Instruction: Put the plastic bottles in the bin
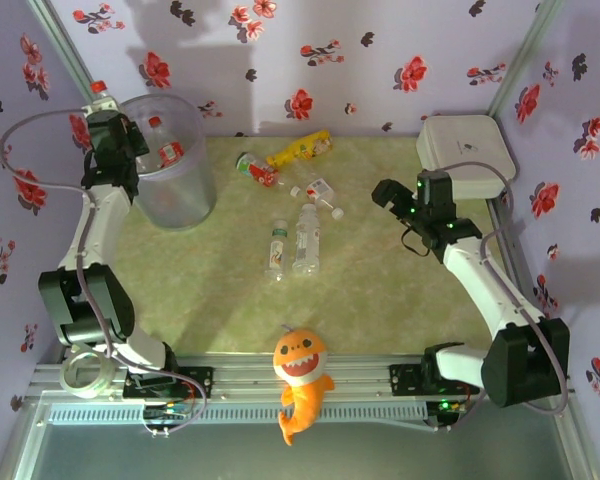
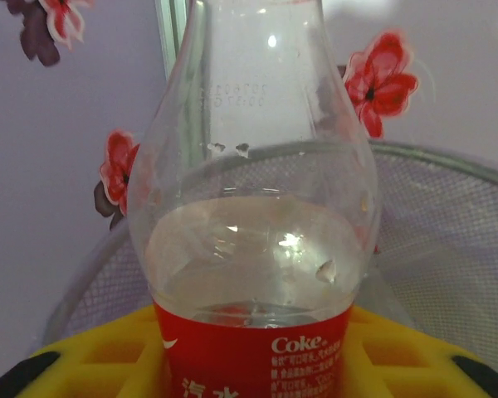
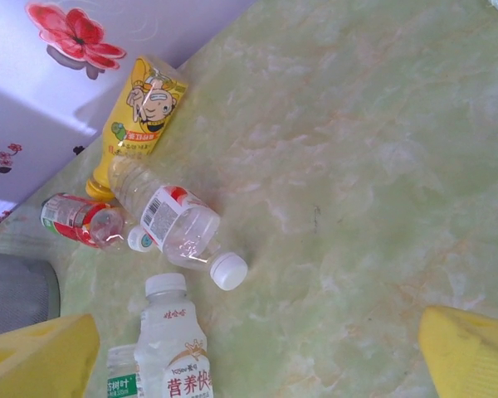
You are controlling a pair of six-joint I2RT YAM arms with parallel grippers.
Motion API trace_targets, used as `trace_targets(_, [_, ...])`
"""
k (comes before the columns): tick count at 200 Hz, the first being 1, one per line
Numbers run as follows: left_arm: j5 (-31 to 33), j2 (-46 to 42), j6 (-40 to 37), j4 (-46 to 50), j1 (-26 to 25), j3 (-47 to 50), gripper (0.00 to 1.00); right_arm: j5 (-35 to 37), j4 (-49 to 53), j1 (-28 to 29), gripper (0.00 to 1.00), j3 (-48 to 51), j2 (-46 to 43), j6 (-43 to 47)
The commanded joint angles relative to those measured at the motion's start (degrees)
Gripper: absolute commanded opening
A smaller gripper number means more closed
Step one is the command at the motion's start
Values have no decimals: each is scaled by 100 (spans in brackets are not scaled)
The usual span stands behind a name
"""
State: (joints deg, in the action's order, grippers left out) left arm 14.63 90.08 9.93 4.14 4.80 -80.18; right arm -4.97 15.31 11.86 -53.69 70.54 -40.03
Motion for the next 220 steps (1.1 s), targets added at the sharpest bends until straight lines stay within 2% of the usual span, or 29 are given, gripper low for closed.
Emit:
trace_targets(1, [160, 122, -131, -332, 12, 183, 0, -109, -75, -17, 99, -18, 71, 91])
trace_targets(14, [162, 149, -69, -419, 8, 295, 1, -109, -64, -17, 99, -34, 79, 94])
trace_targets(47, [146, 167, 67, -511, 4, 475, 27, -74, -12, -25, 99, -62, 67, 122])
trace_targets(83, [51, 152, 107, -469, 5, 499, 60, -90, -33, -21, 99, -60, 74, 105])
trace_targets(106, [-12, 93, 89, -405, 8, 464, 73, -92, -29, -17, 99, -58, 85, 101])
trace_targets(153, [-184, -106, 55, -222, -12, 338, 82, -92, -59, -17, 99, -17, 83, 94])
trace_targets(220, [-284, -144, -16, 13, -95, 44, 83, -118, -69, -19, 99, 18, 95, 88])
